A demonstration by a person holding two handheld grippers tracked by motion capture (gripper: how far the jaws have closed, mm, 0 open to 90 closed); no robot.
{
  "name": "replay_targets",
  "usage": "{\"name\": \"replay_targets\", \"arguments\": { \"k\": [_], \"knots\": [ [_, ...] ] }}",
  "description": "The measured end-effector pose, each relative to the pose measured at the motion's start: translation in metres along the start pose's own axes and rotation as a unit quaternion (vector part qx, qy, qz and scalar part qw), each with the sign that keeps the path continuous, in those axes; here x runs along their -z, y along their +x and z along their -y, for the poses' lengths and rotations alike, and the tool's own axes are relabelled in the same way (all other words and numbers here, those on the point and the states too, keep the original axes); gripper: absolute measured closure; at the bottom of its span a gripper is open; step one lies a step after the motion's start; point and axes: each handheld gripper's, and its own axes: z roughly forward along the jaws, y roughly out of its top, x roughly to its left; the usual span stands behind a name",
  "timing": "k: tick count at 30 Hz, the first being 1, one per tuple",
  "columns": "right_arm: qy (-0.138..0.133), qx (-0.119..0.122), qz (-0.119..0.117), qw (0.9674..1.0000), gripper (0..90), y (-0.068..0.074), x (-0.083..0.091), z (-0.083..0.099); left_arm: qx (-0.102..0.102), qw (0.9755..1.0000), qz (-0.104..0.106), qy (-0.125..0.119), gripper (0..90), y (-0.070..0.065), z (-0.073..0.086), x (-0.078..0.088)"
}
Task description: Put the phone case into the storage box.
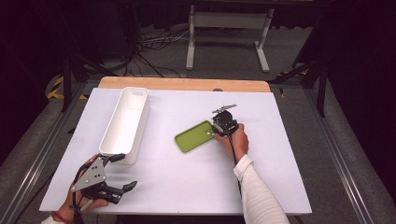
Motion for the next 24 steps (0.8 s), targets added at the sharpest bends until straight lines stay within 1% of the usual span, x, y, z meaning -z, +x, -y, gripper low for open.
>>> {"name": "replay_targets", "arguments": {
  "k": [2,3,4,5,6,7,9,10,12,13,14,15,16,17,19,20,21,22,23,24],
  "knots": [
    [-0.010,0.000,-0.001,0.9999,89.3,0.000,0.003,0.000,0.001,1.0000,0.001,-0.001,7.6,0.000,0.000,0.000],
    [-0.020,0.005,0.001,0.9998,89.3,0.001,0.007,0.000,0.001,1.0000,-0.001,-0.002,7.6,-0.001,0.000,0.000],
    [-0.020,0.005,0.001,0.9998,89.3,0.001,0.007,0.000,0.004,1.0000,0.000,-0.003,7.6,-0.001,0.000,0.000],
    [-0.024,0.009,0.005,0.9996,89.3,0.001,0.009,0.000,0.001,1.0000,-0.001,-0.001,7.5,0.000,-0.001,0.000],
    [-0.036,0.014,0.013,0.9992,89.3,0.002,0.014,-0.001,0.004,1.0000,-0.003,-0.004,7.6,-0.001,-0.001,0.001],
    [-0.036,0.014,0.013,0.9992,89.3,0.002,0.014,-0.001,0.004,1.0000,-0.003,-0.004,7.5,-0.001,-0.001,0.001],
    [-0.053,0.028,0.028,0.9978,89.3,0.004,0.020,0.000,0.006,0.9999,-0.004,-0.007,7.5,0.000,-0.001,0.001],
    [-0.063,0.030,0.032,0.9970,89.3,0.004,0.023,0.001,0.005,1.0000,-0.006,-0.006,7.5,0.000,-0.001,0.001],
    [-0.082,0.045,0.051,0.9943,89.3,0.007,0.030,0.003,0.005,0.9999,-0.008,-0.008,7.4,0.000,-0.001,0.002],
    [-0.092,0.047,0.053,0.9933,89.3,0.007,0.032,0.005,0.007,0.9999,-0.007,-0.008,7.4,0.000,-0.001,0.003],
    [-0.110,0.051,0.056,0.9910,89.3,0.006,0.036,0.007,0.006,0.9999,-0.008,-0.010,7.4,0.001,-0.001,0.003],
    [-0.110,0.051,0.056,0.9910,89.3,0.006,0.036,0.007,0.005,0.9999,-0.009,-0.007,7.4,0.002,-0.001,0.004],
    [-0.114,0.055,0.062,0.9900,89.3,0.007,0.037,0.008,0.007,0.9999,-0.008,-0.008,7.4,0.002,-0.001,0.004],
    [-0.120,0.060,0.063,0.9890,89.2,0.006,0.039,0.009,0.007,0.9999,-0.009,-0.008,7.4,0.002,-0.001,0.004],
    [-0.141,0.070,0.060,0.9858,89.2,0.006,0.043,0.011,0.007,0.9998,-0.012,-0.011,7.4,0.003,-0.001,0.004],
    [-0.150,0.074,0.061,0.9840,89.2,0.005,0.046,0.012,0.010,0.9998,-0.011,-0.011,7.4,0.003,-0.001,0.004],
    [-0.169,0.079,0.054,0.9809,89.2,0.004,0.050,0.015,0.012,0.9998,-0.010,-0.011,7.4,0.004,-0.001,0.004],
    [-0.169,0.079,0.054,0.9809,89.2,0.004,0.050,0.015,0.012,0.9998,-0.012,-0.014,7.4,0.004,-0.001,0.004],
    [-0.176,0.083,0.059,0.9791,89.2,0.004,0.052,0.016,0.012,0.9998,-0.013,-0.011,7.4,0.005,-0.002,0.003],
    [-0.182,0.086,0.060,0.9777,89.2,0.005,0.055,0.017,0.010,0.9998,-0.013,-0.011,7.4,0.004,-0.002,0.003]
  ]
}}
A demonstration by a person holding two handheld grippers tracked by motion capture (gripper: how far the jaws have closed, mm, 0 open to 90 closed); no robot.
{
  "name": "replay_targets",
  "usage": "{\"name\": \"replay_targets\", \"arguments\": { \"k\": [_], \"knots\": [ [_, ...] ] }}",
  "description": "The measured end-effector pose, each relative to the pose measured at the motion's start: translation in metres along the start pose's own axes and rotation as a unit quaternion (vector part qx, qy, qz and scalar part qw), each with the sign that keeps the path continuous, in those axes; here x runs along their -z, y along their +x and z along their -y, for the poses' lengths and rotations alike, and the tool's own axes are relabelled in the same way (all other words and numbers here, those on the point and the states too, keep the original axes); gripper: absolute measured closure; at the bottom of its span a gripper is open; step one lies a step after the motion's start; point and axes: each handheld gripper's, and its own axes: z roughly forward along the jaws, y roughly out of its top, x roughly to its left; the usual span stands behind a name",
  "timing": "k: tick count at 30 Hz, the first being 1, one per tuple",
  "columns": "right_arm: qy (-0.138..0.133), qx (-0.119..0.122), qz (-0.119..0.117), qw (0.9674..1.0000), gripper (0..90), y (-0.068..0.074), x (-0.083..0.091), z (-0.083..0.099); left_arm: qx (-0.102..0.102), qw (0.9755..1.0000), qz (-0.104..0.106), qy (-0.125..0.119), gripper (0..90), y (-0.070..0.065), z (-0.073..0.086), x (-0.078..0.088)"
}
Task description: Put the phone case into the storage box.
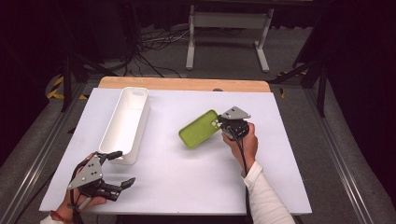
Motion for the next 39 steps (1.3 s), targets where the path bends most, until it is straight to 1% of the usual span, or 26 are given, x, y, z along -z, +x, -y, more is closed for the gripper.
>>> {"name": "replay_targets", "arguments": {
  "k": [3,4,5,7,9,10,13,15,16,18,21,22,24,25,26,27,29,30,31,32,33,34,36,37,38,39],
  "knots": [
    [-0.010,0.014,0.010,0.9998,89.2,0.001,0.006,-0.002,-0.003,1.0000,-0.003,0.001,7.4,0.000,-0.002,0.000],
    [-0.019,0.024,0.014,0.9994,89.2,0.003,0.009,-0.003,-0.003,1.0000,-0.007,-0.001,7.4,0.000,-0.003,0.000],
    [-0.019,0.024,0.014,0.9994,89.2,0.003,0.009,-0.003,-0.002,1.0000,-0.009,0.002,7.4,0.000,-0.004,0.001],
    [-0.028,0.037,0.016,0.9988,89.1,0.005,0.014,-0.004,-0.002,0.9998,-0.021,0.002,7.6,0.000,-0.008,0.000],
    [-0.035,0.043,0.014,0.9984,89.1,0.006,0.019,-0.006,0.001,0.9993,-0.038,0.004,8.2,0.000,-0.012,-0.001],
    [-0.041,0.049,0.017,0.9978,89.1,0.006,0.022,-0.007,0.008,0.9993,-0.037,0.001,8.4,0.001,-0.015,-0.002],
    [-0.060,0.061,0.014,0.9962,89.1,0.010,0.034,-0.010,0.007,0.9988,-0.049,-0.002,8.8,0.001,-0.022,-0.004],
    [-0.071,0.071,0.010,0.9949,89.1,0.012,0.041,-0.012,0.008,0.9977,-0.067,0.009,10.6,0.002,-0.027,-0.006],
    [-0.076,0.075,0.008,0.9943,89.1,0.014,0.044,-0.013,0.011,0.9972,-0.072,0.014,11.3,0.002,-0.029,-0.008],
    [-0.082,0.084,0.001,0.9931,89.1,0.018,0.050,-0.016,0.015,0.9970,-0.075,0.016,11.4,0.003,-0.034,-0.010],
    [-0.089,0.100,-0.009,0.9909,89.1,0.025,0.056,-0.018,0.016,0.9971,-0.073,0.015,12.1,0.004,-0.037,-0.012],
    [-0.089,0.100,-0.009,0.9909,89.1,0.025,0.056,-0.018,0.018,0.9972,-0.071,0.013,12.1,0.003,-0.039,-0.013],
    [-0.096,0.110,-0.013,0.9892,89.1,0.031,0.060,-0.019,0.012,0.9976,-0.067,0.009,12.3,0.003,-0.044,-0.014],
    [-0.099,0.114,-0.015,0.9884,89.1,0.033,0.062,-0.020,0.012,0.9980,-0.062,0.004,12.4,0.003,-0.046,-0.015],
    [-0.106,0.121,-0.019,0.9867,89.0,0.037,0.066,-0.021,0.013,0.9986,-0.052,-0.001,13.0,0.003,-0.049,-0.017],
    [-0.106,0.121,-0.019,0.9867,89.0,0.037,0.066,-0.021,0.010,0.9988,-0.048,-0.001,13.0,0.002,-0.051,-0.019],
    [-0.115,0.125,-0.027,0.9850,89.1,0.041,0.071,-0.022,0.008,0.9990,-0.045,-0.002,12.8,0.001,-0.057,-0.026],
    [-0.118,0.129,-0.028,0.9842,89.1,0.043,0.072,-0.022,0.010,0.9990,-0.043,-0.001,12.8,0.000,-0.058,-0.028],
    [-0.121,0.134,-0.034,0.9830,89.1,0.046,0.074,-0.023,0.007,0.9991,-0.041,-0.001,12.8,-0.001,-0.061,-0.031],
    [-0.121,0.134,-0.034,0.9830,89.1,0.046,0.074,-0.023,0.003,0.9992,-0.039,-0.001,12.8,-0.001,-0.063,-0.034],
    [-0.122,0.138,-0.038,0.9821,89.0,0.049,0.075,-0.024,0.000,0.9993,-0.037,0.002,12.8,-0.002,-0.066,-0.037],
    [-0.122,0.138,-0.038,0.9821,89.0,0.049,0.075,-0.024,0.000,0.9995,-0.033,0.003,12.8,-0.002,-0.068,-0.041],
    [-0.123,0.143,-0.042,0.9811,89.0,0.053,0.076,-0.023,-0.011,0.9996,-0.026,0.010,13.6,-0.002,-0.072,-0.045],
    [-0.122,0.150,-0.050,0.9798,89.0,0.058,0.077,-0.023,-0.013,0.9995,-0.027,0.009,15.0,-0.002,-0.074,-0.047],
    [-0.122,0.150,-0.050,0.9798,89.0,0.058,0.077,-0.023,-0.013,0.9995,-0.025,0.012,15.0,-0.002,-0.076,-0.049],
    [-0.120,0.156,-0.051,0.9791,89.1,0.061,0.078,-0.022,-0.012,0.9996,-0.024,0.012,15.3,-0.002,-0.077,-0.051]
  ]
}}
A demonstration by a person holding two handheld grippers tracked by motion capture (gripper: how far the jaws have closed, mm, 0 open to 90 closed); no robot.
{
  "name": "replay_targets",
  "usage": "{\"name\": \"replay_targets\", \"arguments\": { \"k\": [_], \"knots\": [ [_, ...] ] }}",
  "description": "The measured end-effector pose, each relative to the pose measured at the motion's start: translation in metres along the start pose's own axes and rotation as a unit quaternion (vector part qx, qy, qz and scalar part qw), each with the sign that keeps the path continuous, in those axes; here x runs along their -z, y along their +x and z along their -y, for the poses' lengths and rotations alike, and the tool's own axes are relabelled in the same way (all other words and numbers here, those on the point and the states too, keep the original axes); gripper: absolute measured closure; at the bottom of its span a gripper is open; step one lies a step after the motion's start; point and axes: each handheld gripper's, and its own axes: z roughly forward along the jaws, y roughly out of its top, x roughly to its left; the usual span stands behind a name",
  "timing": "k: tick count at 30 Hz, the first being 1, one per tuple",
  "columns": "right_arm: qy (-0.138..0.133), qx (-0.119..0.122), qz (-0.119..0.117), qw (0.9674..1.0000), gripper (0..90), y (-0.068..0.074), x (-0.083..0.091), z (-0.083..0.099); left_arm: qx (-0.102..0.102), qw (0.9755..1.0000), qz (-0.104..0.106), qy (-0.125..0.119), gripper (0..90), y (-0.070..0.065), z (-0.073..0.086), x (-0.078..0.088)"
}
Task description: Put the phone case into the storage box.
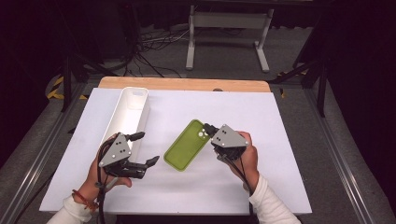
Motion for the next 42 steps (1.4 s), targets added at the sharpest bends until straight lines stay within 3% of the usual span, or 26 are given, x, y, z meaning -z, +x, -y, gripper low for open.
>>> {"name": "replay_targets", "arguments": {
  "k": [4,9,14,16,23,26,30,35,37,42],
  "knots": [
    [-0.005,0.018,-0.015,0.9997,89.0,0.012,0.002,-0.001,-0.008,1.0000,0.002,0.005,17.5,-0.002,-0.005,-0.010],
    [-0.014,0.046,-0.028,0.9985,89.0,0.024,0.005,-0.006,-0.016,0.9996,0.023,0.012,23.9,-0.005,-0.012,-0.017],
    [-0.030,0.073,-0.039,0.9961,89.0,0.038,0.007,-0.014,-0.006,0.9991,0.037,0.018,26.8,-0.002,-0.019,-0.025],
    [-0.035,0.079,-0.039,0.9955,89.0,0.040,0.008,-0.014,-0.002,0.9984,0.049,0.028,27.1,0.000,-0.019,-0.030],
    [-0.043,0.108,-0.041,0.9923,88.7,0.049,0.008,-0.016,0.009,0.9972,0.068,0.029,30.0,0.004,-0.020,-0.040],
    [-0.041,0.118,-0.040,0.9914,88.7,0.053,0.006,-0.016,0.006,0.9964,0.079,0.030,34.9,0.003,-0.020,-0.045],
    [-0.042,0.150,-0.027,0.9874,88.7,0.061,0.006,-0.018,0.001,0.9949,0.096,0.031,44.1,0.002,-0.022,-0.048],
    [-0.043,0.165,-0.025,0.9851,88.6,0.064,0.005,-0.017,-0.020,0.9950,0.095,0.024,58.3,0.000,-0.025,-0.046],
    [-0.043,0.169,-0.022,0.9844,88.6,0.066,0.003,-0.018,-0.015,0.9947,0.100,0.020,64.6,0.000,-0.026,-0.045],
    [-0.042,0.178,-0.016,0.9829,88.4,0.068,0.003,-0.019,-0.002,0.9950,0.099,0.016,69.6,0.003,-0.027,-0.041]
  ]
}}
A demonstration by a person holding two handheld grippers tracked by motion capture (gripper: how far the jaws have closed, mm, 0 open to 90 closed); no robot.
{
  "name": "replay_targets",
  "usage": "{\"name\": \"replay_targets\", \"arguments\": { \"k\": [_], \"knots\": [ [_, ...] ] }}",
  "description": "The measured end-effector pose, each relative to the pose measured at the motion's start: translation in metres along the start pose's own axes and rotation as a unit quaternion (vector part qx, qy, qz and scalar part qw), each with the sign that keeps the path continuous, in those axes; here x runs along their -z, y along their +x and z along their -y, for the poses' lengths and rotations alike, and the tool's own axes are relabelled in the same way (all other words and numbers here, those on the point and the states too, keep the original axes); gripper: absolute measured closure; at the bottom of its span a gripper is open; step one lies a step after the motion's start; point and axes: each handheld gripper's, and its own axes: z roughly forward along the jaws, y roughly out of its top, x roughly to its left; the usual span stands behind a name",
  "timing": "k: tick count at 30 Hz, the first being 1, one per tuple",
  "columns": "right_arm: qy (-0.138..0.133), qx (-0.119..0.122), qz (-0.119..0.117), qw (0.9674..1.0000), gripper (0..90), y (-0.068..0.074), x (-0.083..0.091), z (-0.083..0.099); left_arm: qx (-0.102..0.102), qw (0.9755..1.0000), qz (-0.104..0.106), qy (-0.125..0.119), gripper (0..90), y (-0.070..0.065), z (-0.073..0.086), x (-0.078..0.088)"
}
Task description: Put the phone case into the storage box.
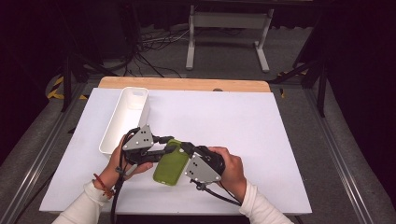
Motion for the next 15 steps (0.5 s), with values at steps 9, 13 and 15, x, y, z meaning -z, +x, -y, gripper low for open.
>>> {"name": "replay_targets", "arguments": {
  "k": [9,13,15],
  "knots": [
    [0.003,0.013,0.013,0.9998,86.3,0.0027,-0.0006,-0.0023,-0.007,0.9996,-0.026,-0.007,77.5,-0.0034,-0.0021,0.0046],
    [-0.004,0.000,0.014,0.9999,84.6,0.0015,-0.0007,-0.0029,-0.019,0.9988,-0.045,-0.008,77.8,-0.0059,-0.0023,0.0066],
    [-0.011,-0.016,0.010,0.9998,83.6,-0.0008,0.0004,-0.0026,-0.019,0.9984,-0.052,-0.010,77.8,-0.0057,-0.0016,0.0077]
  ]
}}
